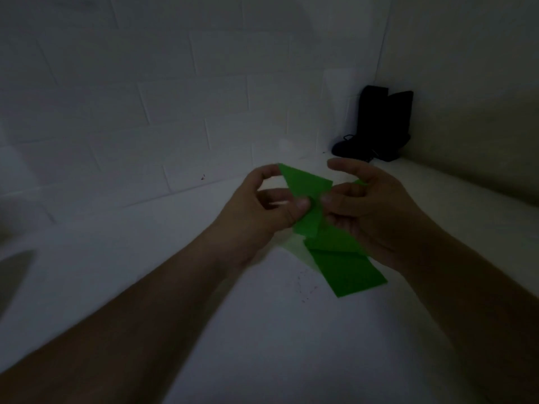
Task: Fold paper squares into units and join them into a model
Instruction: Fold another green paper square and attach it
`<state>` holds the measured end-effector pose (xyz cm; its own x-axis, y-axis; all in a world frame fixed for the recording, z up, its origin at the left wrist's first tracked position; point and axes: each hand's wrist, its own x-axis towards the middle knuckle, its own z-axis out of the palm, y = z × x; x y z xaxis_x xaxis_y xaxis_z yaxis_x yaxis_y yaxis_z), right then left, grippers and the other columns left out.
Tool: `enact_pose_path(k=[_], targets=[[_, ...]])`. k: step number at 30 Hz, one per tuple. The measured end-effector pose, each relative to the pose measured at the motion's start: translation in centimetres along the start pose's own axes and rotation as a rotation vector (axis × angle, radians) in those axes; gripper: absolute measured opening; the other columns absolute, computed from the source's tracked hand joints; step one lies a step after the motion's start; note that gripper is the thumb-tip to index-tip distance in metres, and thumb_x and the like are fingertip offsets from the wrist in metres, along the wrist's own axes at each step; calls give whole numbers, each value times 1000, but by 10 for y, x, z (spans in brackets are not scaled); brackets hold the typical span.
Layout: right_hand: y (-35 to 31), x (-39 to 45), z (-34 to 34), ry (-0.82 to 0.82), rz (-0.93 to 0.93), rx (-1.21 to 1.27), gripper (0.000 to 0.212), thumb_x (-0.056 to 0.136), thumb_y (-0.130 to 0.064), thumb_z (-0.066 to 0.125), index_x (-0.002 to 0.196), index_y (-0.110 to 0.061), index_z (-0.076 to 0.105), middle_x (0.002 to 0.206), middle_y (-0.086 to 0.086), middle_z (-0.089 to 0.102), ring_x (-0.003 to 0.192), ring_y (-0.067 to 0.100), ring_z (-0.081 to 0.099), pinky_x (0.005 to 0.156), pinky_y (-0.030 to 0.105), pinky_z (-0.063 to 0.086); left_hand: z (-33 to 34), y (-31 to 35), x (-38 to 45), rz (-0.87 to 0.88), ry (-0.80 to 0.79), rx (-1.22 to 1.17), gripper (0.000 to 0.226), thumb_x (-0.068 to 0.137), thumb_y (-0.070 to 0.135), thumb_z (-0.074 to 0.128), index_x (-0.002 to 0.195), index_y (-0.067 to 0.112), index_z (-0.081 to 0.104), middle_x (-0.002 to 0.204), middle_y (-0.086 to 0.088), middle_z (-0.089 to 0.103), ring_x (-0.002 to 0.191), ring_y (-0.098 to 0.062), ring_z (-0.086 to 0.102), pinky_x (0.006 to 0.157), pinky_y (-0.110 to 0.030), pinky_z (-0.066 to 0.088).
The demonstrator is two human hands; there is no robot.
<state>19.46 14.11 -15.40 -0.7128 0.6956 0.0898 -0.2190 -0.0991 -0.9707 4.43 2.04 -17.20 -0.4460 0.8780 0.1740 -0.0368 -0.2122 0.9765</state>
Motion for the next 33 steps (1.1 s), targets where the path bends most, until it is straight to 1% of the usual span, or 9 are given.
enact_pose_path(k=[3,6,10,15,19,23,27,30,33], targets=[[1,-1,4,27,8,66,62,61,-3,76,120,-18,64,70,9,65,64,18,68,62,28,56,9,-2,-3,-30,-69,22,64,79,-1,78,135,19,53,96,-13,78,83,-24,76,72,-29,60],[2,-1,4,-9,12,64,63,63,-4,76,123,-19,63,73,10,68,69,18,70,69,30,58,10,-2,-2,-19,-42,34,55,86,-8,72,129,22,55,81,-6,77,71,-16,73,66,-25,59],[2,-1,3,-35,24,-4,54,80,7,71,127,-20,61,70,5,68,72,18,69,79,35,60,5,-1,-1,-20,-64,118,61,83,-3,78,131,27,53,83,-9,77,70,-16,70,62,-26,55],[2,1,0,-44,25,-22,48,85,12,63,124,-17,65,59,1,59,61,16,62,71,35,54,1,4,-4,-77,-133,161,67,84,-2,77,137,26,47,83,-9,76,68,-15,67,58,-24,51],[1,2,-4,-8,-8,-85,43,85,8,67,117,-20,68,66,7,62,68,23,63,70,35,55,-3,3,-3,-77,-119,157,53,87,-2,75,123,21,43,93,-15,73,75,-21,64,65,-30,54],[6,3,-3,25,-44,-126,38,87,4,69,112,-23,71,70,10,63,67,21,64,66,33,56,0,3,-4,34,-98,203,51,82,-6,78,115,20,49,109,-9,71,95,-39,71,86,-56,59],[7,2,-1,-118,-33,-162,38,86,4,69,113,-23,71,83,13,69,73,24,64,72,39,52,2,2,-5,72,-41,256,50,81,-2,80,125,14,61,115,-2,70,101,-28,73,86,-38,62],[7,1,-3,-159,-34,-209,51,82,12,68,117,-25,70,97,15,73,84,32,63,78,47,50,0,2,-4,64,-36,204,47,84,-5,75,128,8,62,120,-5,72,104,-30,72,90,-37,61],[6,2,-3,-133,-29,-185,53,81,16,63,119,-21,69,92,15,71,82,34,60,77,47,47,-1,-1,-4,62,-57,196,46,86,-7,73,129,7,64,121,-8,73,106,-28,73,94,-39,60]])
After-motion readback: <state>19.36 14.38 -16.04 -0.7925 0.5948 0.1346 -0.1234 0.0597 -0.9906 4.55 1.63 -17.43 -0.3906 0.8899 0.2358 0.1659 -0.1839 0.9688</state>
